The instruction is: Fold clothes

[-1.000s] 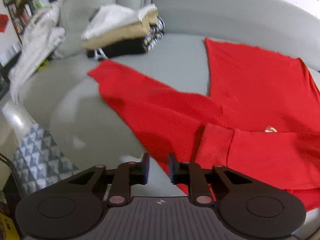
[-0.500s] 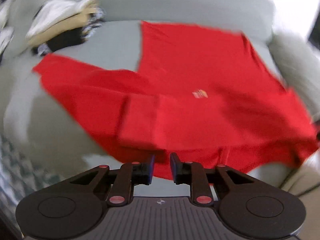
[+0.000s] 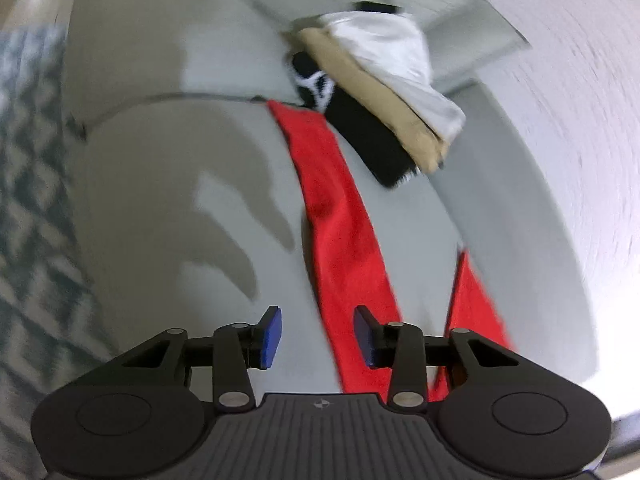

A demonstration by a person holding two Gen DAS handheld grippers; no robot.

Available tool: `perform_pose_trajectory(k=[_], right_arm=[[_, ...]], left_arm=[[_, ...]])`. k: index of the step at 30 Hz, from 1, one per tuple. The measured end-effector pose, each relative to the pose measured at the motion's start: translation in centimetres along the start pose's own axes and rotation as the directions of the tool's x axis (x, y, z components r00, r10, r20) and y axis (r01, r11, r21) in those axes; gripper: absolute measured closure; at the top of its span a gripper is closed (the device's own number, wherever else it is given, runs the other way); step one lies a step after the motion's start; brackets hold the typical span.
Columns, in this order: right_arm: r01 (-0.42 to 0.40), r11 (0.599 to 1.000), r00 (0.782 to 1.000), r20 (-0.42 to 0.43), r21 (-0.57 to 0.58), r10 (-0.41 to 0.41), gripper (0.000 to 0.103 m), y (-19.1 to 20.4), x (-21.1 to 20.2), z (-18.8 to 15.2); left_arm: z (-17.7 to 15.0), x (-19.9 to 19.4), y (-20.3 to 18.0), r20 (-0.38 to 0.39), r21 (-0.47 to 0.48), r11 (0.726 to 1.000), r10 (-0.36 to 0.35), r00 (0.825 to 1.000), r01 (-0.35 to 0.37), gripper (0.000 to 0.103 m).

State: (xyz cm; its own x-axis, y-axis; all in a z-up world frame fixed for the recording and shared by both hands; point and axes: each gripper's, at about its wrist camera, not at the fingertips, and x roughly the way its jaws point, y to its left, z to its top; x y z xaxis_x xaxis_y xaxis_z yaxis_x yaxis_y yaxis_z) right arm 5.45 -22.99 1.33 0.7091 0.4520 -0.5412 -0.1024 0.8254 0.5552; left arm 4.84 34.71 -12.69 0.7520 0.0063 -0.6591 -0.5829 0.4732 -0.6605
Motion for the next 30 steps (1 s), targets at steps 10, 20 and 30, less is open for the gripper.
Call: perform_pose_trajectory(k=[10, 20, 30], right_arm=[[-0.037, 0.998, 0.996, -0.077, 0.043, 0.04, 0.047, 3.1, 4.6, 0.0], [-0.027, 1.0, 0.995, -0.098, -0.01, 0.025, 0.047, 4.5, 6.5, 0.2], [-0.034, 0.999, 0.996, -0.077, 0.031, 0.036, 0.047, 1.6, 4.2, 0.4]], left_arm=[[7.1, 8.5, 2.3, 0.089, -0.249, 0.964, -0.077, 0.993, 0.098, 0.06], [10.6, 12.0, 2.9, 0.135, -0.277, 0.961, 0.052, 0.989, -0.012, 0.091], [7.6, 1.0, -9.0, 0.292, 0.339, 0.941, -0.095, 0.952, -0.011, 0.102]])
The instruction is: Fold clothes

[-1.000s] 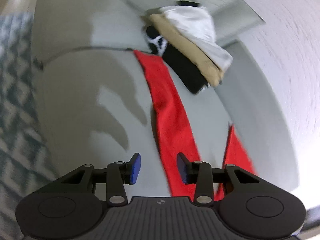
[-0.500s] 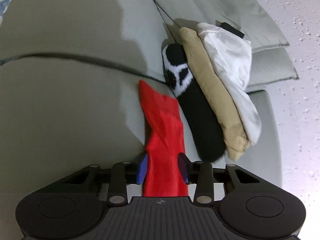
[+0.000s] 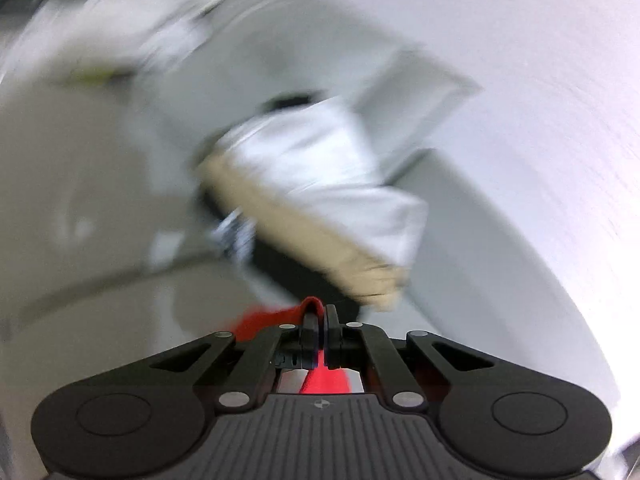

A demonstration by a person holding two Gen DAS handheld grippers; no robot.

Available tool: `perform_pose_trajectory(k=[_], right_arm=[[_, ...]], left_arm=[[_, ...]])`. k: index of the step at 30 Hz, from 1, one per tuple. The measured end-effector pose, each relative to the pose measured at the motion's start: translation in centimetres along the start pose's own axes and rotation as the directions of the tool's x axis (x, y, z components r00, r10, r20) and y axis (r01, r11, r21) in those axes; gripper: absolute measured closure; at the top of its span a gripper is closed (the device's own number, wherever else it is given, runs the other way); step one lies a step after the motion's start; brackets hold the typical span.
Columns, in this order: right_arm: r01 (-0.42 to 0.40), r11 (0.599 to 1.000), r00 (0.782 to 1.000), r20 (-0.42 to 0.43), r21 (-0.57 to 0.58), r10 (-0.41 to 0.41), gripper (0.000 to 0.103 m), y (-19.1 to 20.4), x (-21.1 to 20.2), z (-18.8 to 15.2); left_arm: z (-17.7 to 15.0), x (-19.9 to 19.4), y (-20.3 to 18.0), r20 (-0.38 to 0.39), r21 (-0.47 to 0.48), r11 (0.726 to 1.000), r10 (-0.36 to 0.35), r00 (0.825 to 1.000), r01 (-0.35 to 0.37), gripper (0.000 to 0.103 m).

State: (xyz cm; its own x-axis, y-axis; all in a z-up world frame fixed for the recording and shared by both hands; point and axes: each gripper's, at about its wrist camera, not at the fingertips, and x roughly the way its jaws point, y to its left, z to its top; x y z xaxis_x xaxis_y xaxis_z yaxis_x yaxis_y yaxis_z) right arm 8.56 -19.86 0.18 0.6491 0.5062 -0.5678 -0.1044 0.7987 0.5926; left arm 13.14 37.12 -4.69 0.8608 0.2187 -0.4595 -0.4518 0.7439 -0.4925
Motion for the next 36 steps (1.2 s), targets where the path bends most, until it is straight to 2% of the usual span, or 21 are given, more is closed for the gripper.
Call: perform_pose_trajectory(k=[2, 5, 8, 11, 16, 17, 20, 21, 22, 23, 24, 25, 26, 27, 28, 30, 33, 36], right_arm=[[-0.005, 1.0, 1.0, 0.013, 0.012, 0.005, 0.047, -0.9, -1.1, -0.2], [-0.014, 0.999, 0.999, 0.036, 0.047, 0.012, 0.047, -2.7, -3.1, -0.5], [-0.011, 0.997, 0.999, 0.046, 0.075, 0.008, 0.047, -4.7, -4.9, -1.0], [-0.003, 0.994, 0.999, 0.048, 0.109, -0.002, 0.047, -7.0, -6.4, -1.7], [0.018, 0.981, 0.999, 0.037, 0.192, -0.026, 0.047, -10.8, -7.8, -2.8], [0.022, 0.978, 0.999, 0.04, 0.208, -0.031, 0.047, -11.5, -8.0, -2.9], [0.027, 0.967, 0.998, 0.048, 0.252, -0.04, 0.046, -13.2, -8.7, -3.3], [0.028, 0.964, 0.998, 0.053, 0.265, -0.044, 0.046, -13.7, -9.0, -3.3], [0.03, 0.96, 0.997, 0.059, 0.279, -0.048, 0.046, -14.2, -9.4, -3.4], [0.028, 0.956, 0.996, 0.069, 0.291, -0.05, 0.046, -14.6, -9.8, -3.4], [0.022, 0.952, 0.995, 0.084, 0.305, -0.05, 0.046, -15.1, -10.4, -3.4], [0.011, 0.947, 0.994, 0.102, 0.322, -0.046, 0.046, -15.6, -11.1, -3.5], [-0.002, 0.94, 0.992, 0.12, 0.34, -0.041, 0.046, -16.1, -11.8, -3.6], [-0.014, 0.933, 0.989, 0.14, 0.358, -0.038, 0.045, -16.6, -12.5, -3.7], [-0.027, 0.926, 0.986, 0.164, 0.377, -0.038, 0.043, -17.2, -13.2, -3.8], [-0.048, 0.91, 0.977, 0.208, 0.412, -0.043, 0.041, -18.1, -14.2, -4.1], [-0.058, 0.893, 0.965, 0.253, 0.447, -0.064, 0.041, -18.8, -14.8, -4.1], [-0.06, 0.889, 0.954, 0.289, 0.454, -0.083, 0.041, -19.0, -15.1, -3.9]], left_arm=[[0.0, -4.2, -3.6, 0.066, 0.141, 0.99, -0.033, 0.997, 0.024, 0.102], [-1.3, -10.5, -8.3, 0.174, 0.306, 0.952, -0.074, 0.982, 0.018, 0.102], [-3.6, -16.5, -12.4, 0.258, 0.406, 0.914, -0.113, 0.96, -0.001, 0.102], [-7.5, -19.7, -16.6, 0.266, 0.486, 0.874, -0.134, 0.955, -0.013, 0.102], [-17.8, -19.9, -23.9, 0.168, 0.66, 0.752, -0.159, 0.973, 0.009, 0.102], [-20.0, -19.7, -25.3, 0.155, 0.695, 0.719, -0.166, 0.974, 0.012, 0.102], [-27.3, -18.8, -29.0, 0.076, 0.824, 0.564, -0.211, 0.975, 0.057, 0.101], [-29.5, -18.0, -29.9, -0.009, 0.86, 0.498, -0.198, 0.98, 0.108, 0.097], [-31.9, -16.9, -30.5, -0.132, 0.89, 0.421, -0.131, 0.983, 0.176, 0.084], [-34.2, -15.7, -31.1, -0.246, 0.904, 0.347, -0.053, 0.968, 0.249, 0.083], [-36.0, -14.8, -31.1, -0.332, 0.903, 0.303, 0.041, 0.942, 0.305, 0.082], [-37.1, -14.3, -30.7, -0.379, 0.899, 0.28, 0.111, 0.919, 0.337, 0.08], [-37.4, -14.4, -30.3, -0.411, 0.892, 0.251, 0.108, 0.905, 0.375, 0.077], [-37.6, -14.6, -29.9, -0.441, 0.884, 0.223, 0.106, 0.891, 0.411, 0.063], [-37.2, -15.1, -29.4, -0.438, 0.885, 0.224, 0.098, 0.894, 0.409, 0.052], [-35.7, -15.9, -28.5, -0.435, 0.882, 0.233, 0.074, 0.897, 0.409, 0.046], [-32.4, -17.0, -26.7, -0.447, 0.852, 0.329, 0.051, 0.893, 0.407, 0.035], [-29.6, -18.4, -24.1, -0.46, 0.808, 0.434, 0.038, 0.887, 0.4, 0.033]])
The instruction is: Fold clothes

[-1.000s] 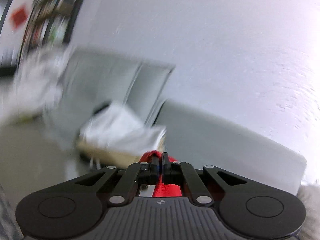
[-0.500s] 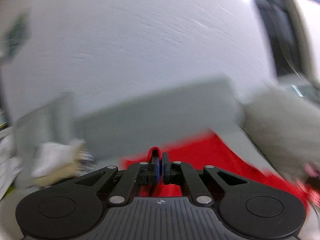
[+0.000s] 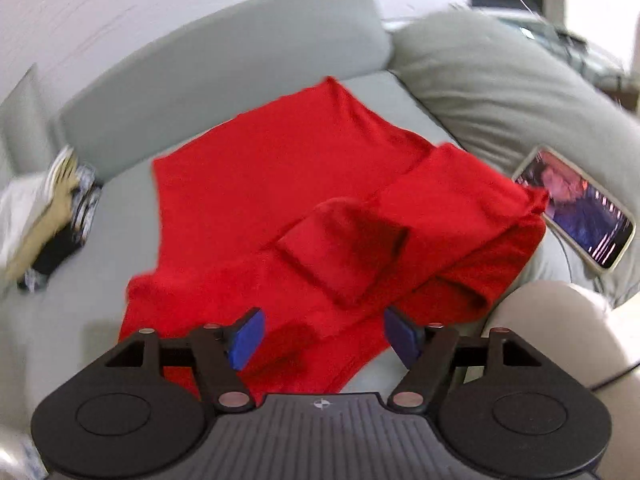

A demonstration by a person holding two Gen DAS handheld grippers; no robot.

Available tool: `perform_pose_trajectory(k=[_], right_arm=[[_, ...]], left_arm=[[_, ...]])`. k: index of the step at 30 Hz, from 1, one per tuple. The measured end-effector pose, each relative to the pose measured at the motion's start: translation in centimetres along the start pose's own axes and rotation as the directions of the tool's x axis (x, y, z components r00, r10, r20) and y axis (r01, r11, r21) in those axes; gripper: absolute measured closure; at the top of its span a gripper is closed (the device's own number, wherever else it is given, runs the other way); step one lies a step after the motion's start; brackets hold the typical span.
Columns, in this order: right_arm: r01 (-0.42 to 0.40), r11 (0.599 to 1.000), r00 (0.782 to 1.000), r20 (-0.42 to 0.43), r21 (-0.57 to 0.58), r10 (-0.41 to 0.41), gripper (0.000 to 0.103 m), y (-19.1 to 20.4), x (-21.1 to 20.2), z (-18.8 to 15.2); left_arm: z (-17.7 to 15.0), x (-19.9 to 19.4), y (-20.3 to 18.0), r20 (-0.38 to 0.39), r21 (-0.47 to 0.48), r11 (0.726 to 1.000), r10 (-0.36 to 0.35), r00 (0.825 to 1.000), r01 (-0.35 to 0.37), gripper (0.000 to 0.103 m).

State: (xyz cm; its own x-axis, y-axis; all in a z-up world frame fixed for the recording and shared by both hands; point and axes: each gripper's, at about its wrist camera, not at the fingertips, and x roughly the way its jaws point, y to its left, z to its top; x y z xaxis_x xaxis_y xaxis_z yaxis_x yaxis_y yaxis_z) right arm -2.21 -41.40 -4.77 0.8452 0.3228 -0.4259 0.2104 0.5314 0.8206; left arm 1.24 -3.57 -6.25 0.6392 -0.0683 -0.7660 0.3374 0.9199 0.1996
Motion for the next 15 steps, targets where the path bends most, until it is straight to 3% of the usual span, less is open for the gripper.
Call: perform_pose_trajectory(k=[2, 5, 9, 12, 15], right_arm=[[0.0, 1.0, 1.0, 0.005, -0.006, 0.0, 0.041, 0.3, 0.2, 0.1], [0.019, 0.999, 1.0, -0.005, -0.032, -0.02, 0.041, 0.9, 0.8, 0.0], [0.053, 0.994, 0.998, -0.039, -0.098, -0.058, 0.041, 2.0, 2.1, -1.0], [0.068, 0.978, 0.994, -0.069, -0.196, -0.083, 0.044, 3.9, 3.5, -2.3], [0.065, 0.924, 0.984, -0.129, -0.377, -0.121, 0.05, 6.9, 6.2, -4.9]], left_arm=[[-1.4, -1.3, 1.3, 0.002, -0.072, 0.997, 0.001, 1.0, -0.001, 0.033], [-3.1, -2.4, 3.9, -0.012, -0.227, 0.971, 0.074, 0.997, -0.075, 0.033], [-5.3, -2.8, 7.1, 0.018, -0.4, 0.911, 0.112, 0.994, -0.096, 0.035], [-5.8, -2.3, 8.7, 0.055, -0.459, 0.883, 0.137, 0.989, -0.097, 0.038], [-6.0, -1.7, 9.5, 0.088, -0.473, 0.873, 0.181, 0.98, -0.119, 0.04]])
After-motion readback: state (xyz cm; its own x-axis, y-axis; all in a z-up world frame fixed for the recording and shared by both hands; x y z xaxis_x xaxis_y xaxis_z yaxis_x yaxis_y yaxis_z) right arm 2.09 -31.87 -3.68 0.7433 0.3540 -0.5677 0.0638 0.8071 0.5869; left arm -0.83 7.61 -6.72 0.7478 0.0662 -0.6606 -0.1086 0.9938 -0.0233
